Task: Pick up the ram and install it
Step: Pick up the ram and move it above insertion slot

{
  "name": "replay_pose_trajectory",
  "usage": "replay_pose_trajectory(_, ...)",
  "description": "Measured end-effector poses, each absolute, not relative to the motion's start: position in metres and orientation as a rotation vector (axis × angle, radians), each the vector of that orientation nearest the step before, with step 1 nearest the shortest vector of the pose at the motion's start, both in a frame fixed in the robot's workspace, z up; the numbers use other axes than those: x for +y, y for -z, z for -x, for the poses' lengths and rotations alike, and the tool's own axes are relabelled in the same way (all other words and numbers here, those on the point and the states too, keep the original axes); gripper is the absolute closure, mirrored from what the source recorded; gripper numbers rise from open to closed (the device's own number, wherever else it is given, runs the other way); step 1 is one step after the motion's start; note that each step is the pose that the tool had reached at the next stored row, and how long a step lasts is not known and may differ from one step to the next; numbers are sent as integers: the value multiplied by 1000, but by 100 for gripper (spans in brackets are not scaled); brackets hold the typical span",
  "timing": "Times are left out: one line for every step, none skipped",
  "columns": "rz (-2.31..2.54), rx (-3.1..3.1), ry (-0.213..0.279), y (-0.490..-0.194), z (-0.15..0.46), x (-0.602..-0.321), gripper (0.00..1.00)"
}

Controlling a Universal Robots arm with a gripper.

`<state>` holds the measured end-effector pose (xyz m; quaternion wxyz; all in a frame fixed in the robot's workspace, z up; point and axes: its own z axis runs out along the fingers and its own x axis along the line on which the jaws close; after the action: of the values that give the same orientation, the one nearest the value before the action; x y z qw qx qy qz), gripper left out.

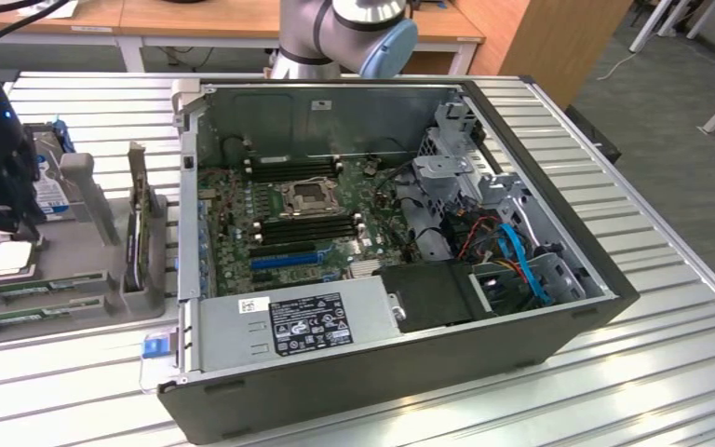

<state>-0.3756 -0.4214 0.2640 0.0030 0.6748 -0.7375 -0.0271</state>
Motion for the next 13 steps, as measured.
replay_pose_trajectory(-2116,-2312,85,-264,376,-421,70)
replay_pose_trajectory(-2116,-2312,85,-264,376,-421,70)
replay_pose_trajectory(-2116,-2312,85,-264,376,-421,70)
replay_pose_trajectory(-2116,-2312,85,-264,376,-421,70)
replay_pose_trajectory(-2118,-2311,85,-264,376,-421,70)
replay_pose_trajectory(-2120,-2308,85,-264,376,-421,70)
replay_pose_trajectory(-2124,-2305,85,-264,376,-421,70)
replay_pose_trajectory(-2127,-2302,85,-264,376,-421,70)
replay_pose_trajectory(-2130,-2299,85,-264,376,-421,70)
replay_pose_trajectory(-2131,-2298,85,-263,376,-421,70)
replay_pose_trajectory(-2131,-2298,85,-263,376,-421,70)
replay_pose_trajectory(-2131,-2298,85,-263,376,-421,70)
replay_pose_trajectory(-2131,-2298,85,-263,376,-421,70)
